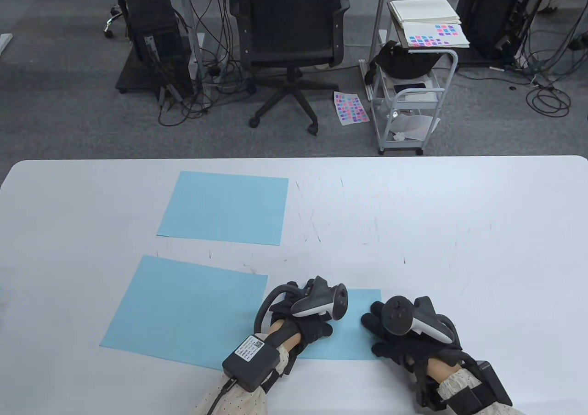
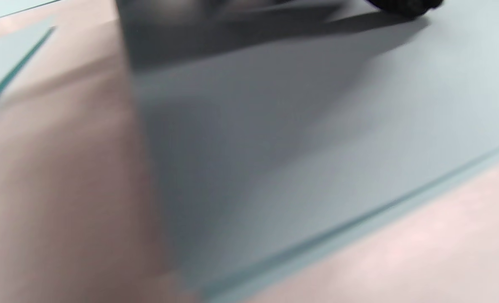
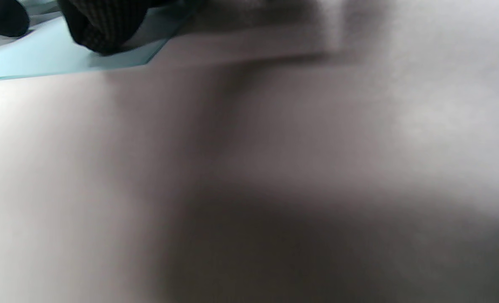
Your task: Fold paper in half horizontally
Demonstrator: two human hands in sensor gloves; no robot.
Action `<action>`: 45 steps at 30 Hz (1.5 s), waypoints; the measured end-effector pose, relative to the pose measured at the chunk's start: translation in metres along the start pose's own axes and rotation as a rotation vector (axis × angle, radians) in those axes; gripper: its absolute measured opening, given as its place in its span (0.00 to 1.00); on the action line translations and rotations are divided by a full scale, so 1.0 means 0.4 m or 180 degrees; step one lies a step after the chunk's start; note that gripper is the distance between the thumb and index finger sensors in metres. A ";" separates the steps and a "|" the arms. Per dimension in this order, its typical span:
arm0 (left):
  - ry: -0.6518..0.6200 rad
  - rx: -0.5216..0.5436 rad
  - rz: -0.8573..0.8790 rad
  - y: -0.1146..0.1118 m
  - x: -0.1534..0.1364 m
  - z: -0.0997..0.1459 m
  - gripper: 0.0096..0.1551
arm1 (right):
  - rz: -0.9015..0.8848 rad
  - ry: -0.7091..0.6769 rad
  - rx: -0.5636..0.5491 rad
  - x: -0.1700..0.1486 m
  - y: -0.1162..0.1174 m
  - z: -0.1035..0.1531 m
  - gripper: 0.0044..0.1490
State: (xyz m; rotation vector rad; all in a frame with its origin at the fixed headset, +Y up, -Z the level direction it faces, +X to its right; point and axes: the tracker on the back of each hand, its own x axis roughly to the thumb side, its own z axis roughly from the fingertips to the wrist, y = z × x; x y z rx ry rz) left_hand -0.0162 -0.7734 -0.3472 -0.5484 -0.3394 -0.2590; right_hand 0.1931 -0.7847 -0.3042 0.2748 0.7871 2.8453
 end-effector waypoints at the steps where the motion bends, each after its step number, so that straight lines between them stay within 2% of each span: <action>1: 0.0045 -0.0011 -0.0004 -0.005 -0.012 0.003 0.40 | -0.0004 0.0001 0.0003 0.000 0.000 0.000 0.44; 9: 0.0171 -0.0074 0.0163 -0.023 -0.066 0.013 0.40 | -0.0001 0.0012 0.0007 -0.001 0.000 0.000 0.44; 26: 0.0273 0.0072 0.0343 -0.041 -0.090 0.026 0.41 | -0.0067 0.0012 0.0018 -0.004 0.002 0.000 0.44; 45: 0.0428 -0.0033 0.0365 -0.048 -0.128 0.032 0.44 | -0.0092 0.0027 0.0018 -0.007 0.002 0.000 0.44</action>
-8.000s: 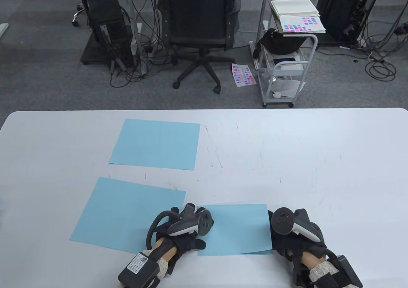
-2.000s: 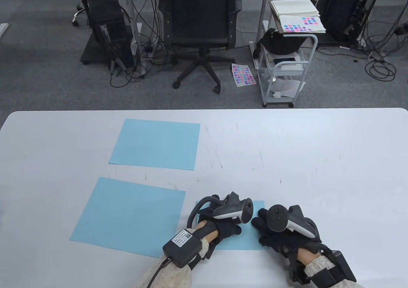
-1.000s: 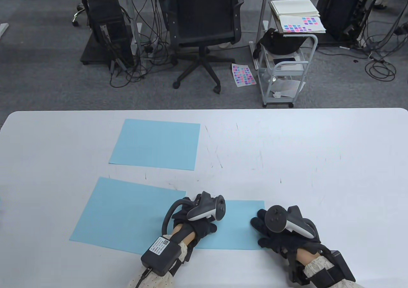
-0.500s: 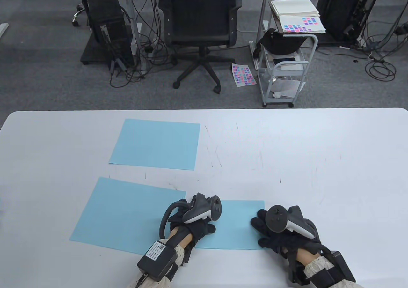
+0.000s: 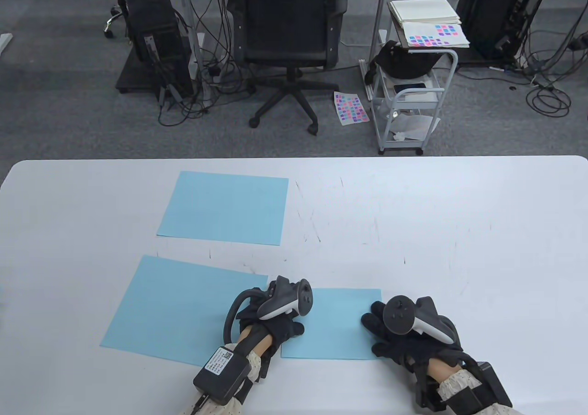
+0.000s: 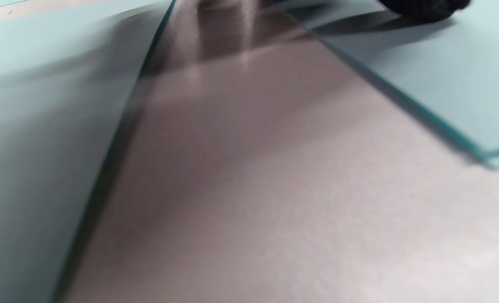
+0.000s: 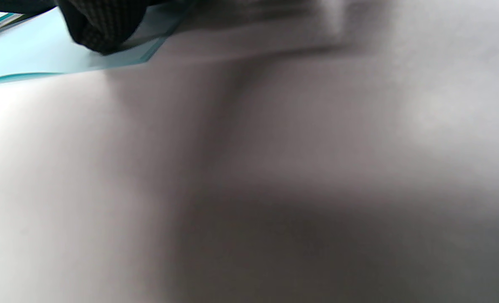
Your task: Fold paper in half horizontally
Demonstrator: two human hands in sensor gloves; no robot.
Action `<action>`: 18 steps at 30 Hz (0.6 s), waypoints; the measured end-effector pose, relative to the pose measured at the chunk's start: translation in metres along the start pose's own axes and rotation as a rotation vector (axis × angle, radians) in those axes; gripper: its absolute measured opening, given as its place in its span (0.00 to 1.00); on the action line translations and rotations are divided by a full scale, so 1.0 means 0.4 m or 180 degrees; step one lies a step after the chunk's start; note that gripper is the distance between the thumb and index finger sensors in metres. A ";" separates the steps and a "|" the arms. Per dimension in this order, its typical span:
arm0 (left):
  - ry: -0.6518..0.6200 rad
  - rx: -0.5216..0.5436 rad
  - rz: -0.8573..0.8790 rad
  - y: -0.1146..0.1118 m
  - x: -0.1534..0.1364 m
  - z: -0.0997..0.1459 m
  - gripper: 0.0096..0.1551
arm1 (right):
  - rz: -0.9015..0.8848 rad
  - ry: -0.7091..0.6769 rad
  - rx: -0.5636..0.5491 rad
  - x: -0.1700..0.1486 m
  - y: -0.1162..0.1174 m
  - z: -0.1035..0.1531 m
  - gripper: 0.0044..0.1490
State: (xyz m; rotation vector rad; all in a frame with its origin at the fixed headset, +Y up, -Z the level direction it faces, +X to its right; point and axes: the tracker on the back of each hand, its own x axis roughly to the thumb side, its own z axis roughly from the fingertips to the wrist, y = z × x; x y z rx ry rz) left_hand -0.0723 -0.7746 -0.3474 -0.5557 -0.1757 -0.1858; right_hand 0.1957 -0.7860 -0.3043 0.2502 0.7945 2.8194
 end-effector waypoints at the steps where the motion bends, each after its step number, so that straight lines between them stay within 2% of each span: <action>1: 0.0006 -0.0006 0.0000 0.000 -0.002 0.000 0.44 | 0.0000 0.0000 0.0000 0.000 0.000 0.000 0.43; 14: 0.0081 -0.0102 0.0147 0.000 -0.031 0.000 0.45 | -0.0009 -0.0005 -0.0004 -0.001 0.001 0.000 0.43; 18: 0.0074 -0.0010 0.0170 0.013 -0.031 0.005 0.44 | -0.0015 -0.0015 -0.0002 0.000 0.000 0.000 0.43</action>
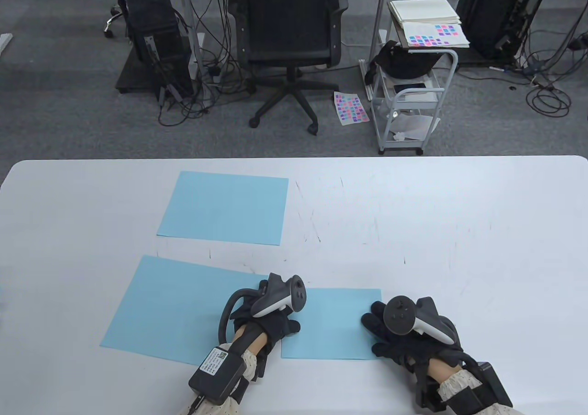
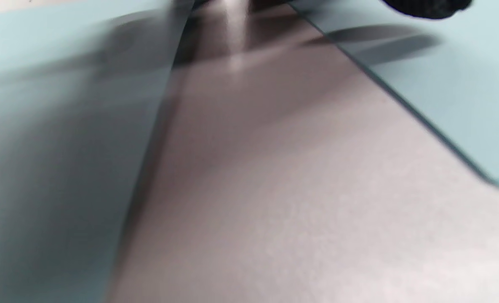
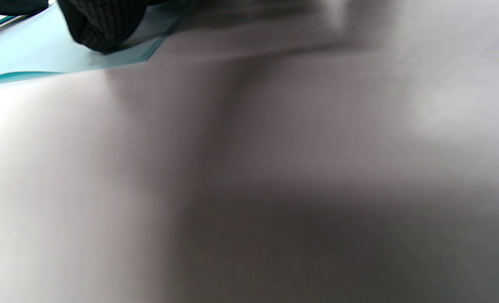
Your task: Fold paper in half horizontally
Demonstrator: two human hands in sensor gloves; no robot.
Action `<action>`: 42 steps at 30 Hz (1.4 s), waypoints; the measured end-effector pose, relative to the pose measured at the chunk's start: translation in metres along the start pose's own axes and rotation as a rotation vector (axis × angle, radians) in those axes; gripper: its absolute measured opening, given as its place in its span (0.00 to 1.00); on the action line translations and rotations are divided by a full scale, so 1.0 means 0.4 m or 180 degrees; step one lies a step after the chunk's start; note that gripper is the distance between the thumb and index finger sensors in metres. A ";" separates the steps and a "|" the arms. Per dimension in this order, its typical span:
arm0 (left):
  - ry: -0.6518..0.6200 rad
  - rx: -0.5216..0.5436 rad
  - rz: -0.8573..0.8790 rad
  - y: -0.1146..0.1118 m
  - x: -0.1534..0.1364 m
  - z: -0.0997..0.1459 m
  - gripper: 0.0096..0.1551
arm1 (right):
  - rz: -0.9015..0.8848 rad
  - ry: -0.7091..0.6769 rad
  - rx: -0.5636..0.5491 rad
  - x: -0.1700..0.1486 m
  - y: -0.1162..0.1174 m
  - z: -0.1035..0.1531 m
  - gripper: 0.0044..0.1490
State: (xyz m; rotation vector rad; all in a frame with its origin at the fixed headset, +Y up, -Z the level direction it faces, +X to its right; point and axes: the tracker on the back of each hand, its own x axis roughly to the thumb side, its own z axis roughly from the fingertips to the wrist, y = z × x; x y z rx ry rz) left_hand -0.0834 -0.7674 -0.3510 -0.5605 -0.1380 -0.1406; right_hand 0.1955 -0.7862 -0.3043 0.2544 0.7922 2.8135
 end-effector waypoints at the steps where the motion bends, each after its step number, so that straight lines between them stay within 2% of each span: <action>1: -0.0006 0.0033 0.0009 0.004 -0.001 0.004 0.44 | 0.0005 0.0004 0.0007 0.001 0.000 0.000 0.43; 11: 0.0005 0.0656 0.0202 0.059 -0.050 0.090 0.45 | -0.0005 -0.0006 0.0004 -0.001 0.000 0.000 0.43; 19: 0.0216 0.1201 0.0254 0.042 -0.140 0.170 0.47 | 0.0006 -0.0002 -0.0004 0.000 -0.001 0.000 0.44; 23: 0.0266 0.1476 0.0275 0.027 -0.163 0.188 0.47 | 0.0006 0.0002 -0.0037 0.003 -0.005 -0.001 0.43; 28: 0.0257 0.1507 0.0270 0.006 -0.167 0.181 0.47 | -0.0073 -0.0008 -0.0066 0.014 -0.028 -0.003 0.41; 35: 0.0252 0.1493 0.0267 -0.009 -0.179 0.175 0.47 | -0.0083 -0.0001 -0.0325 0.068 -0.081 -0.029 0.43; 39: 0.0251 0.1491 0.0224 -0.017 -0.183 0.174 0.47 | 0.0000 0.0013 -0.0239 0.109 -0.093 -0.064 0.46; 42: 0.0245 0.1494 0.0222 -0.017 -0.184 0.176 0.47 | 0.0092 0.0036 -0.0050 0.133 -0.096 -0.093 0.52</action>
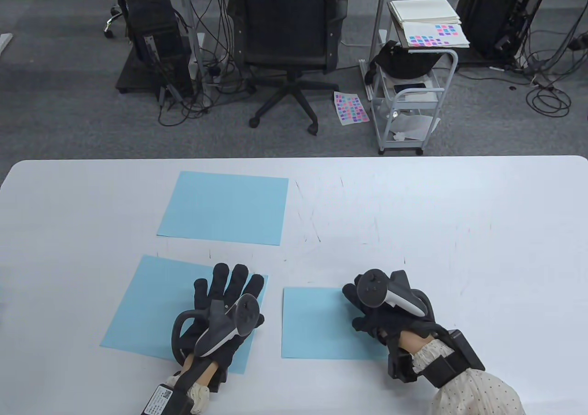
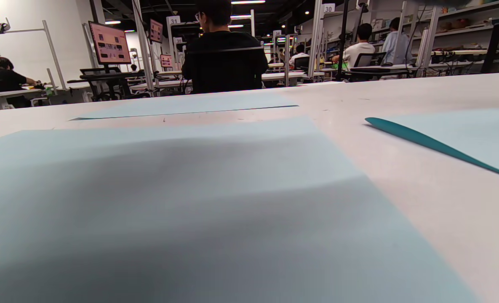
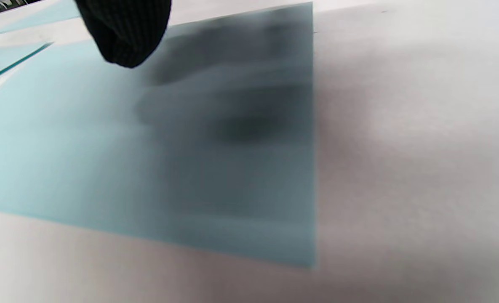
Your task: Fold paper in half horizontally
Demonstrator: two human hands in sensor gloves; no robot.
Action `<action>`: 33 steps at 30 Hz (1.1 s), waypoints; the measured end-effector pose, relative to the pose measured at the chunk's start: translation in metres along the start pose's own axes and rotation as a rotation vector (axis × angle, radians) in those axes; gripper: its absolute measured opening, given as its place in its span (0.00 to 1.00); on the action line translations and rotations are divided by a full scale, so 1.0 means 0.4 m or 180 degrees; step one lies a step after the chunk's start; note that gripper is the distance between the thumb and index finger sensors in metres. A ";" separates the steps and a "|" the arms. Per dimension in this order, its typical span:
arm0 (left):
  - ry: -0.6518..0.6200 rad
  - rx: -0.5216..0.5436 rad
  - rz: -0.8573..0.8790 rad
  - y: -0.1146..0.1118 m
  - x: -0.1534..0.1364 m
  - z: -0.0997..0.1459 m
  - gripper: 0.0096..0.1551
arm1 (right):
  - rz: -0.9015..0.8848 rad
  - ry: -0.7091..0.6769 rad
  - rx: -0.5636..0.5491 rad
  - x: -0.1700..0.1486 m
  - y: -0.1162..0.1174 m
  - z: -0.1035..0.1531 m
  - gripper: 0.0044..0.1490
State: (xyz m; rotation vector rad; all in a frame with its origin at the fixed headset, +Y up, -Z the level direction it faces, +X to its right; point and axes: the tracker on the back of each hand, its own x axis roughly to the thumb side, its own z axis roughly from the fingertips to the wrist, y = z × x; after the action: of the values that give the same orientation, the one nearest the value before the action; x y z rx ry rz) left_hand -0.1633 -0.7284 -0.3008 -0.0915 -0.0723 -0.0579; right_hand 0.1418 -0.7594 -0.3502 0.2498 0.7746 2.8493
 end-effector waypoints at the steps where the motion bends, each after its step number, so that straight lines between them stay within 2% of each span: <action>1: -0.0005 0.0001 0.0008 -0.001 0.000 0.000 0.47 | 0.0018 0.0008 0.0032 0.008 -0.003 -0.010 0.53; 11: -0.0034 0.0017 0.0040 -0.005 -0.004 0.001 0.47 | 0.0376 0.0173 0.0327 0.050 0.002 -0.065 0.55; 21: -0.0016 0.0006 0.0070 -0.006 -0.011 0.001 0.48 | 0.0654 0.0133 0.0115 0.074 -0.015 -0.080 0.59; 27: 0.0005 -0.0004 0.0077 -0.004 -0.016 0.001 0.48 | 0.0514 0.0237 0.0266 0.056 -0.023 -0.105 0.60; 33: 0.0001 0.0024 0.0128 -0.002 -0.022 0.000 0.47 | 0.0622 0.0271 0.0237 0.051 -0.025 -0.103 0.53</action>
State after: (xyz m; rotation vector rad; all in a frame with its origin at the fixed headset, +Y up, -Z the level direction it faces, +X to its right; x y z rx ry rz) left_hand -0.1721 -0.7288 -0.3015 -0.0855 -0.0704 -0.0176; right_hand 0.1146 -0.7664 -0.3883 0.2272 0.9221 3.0345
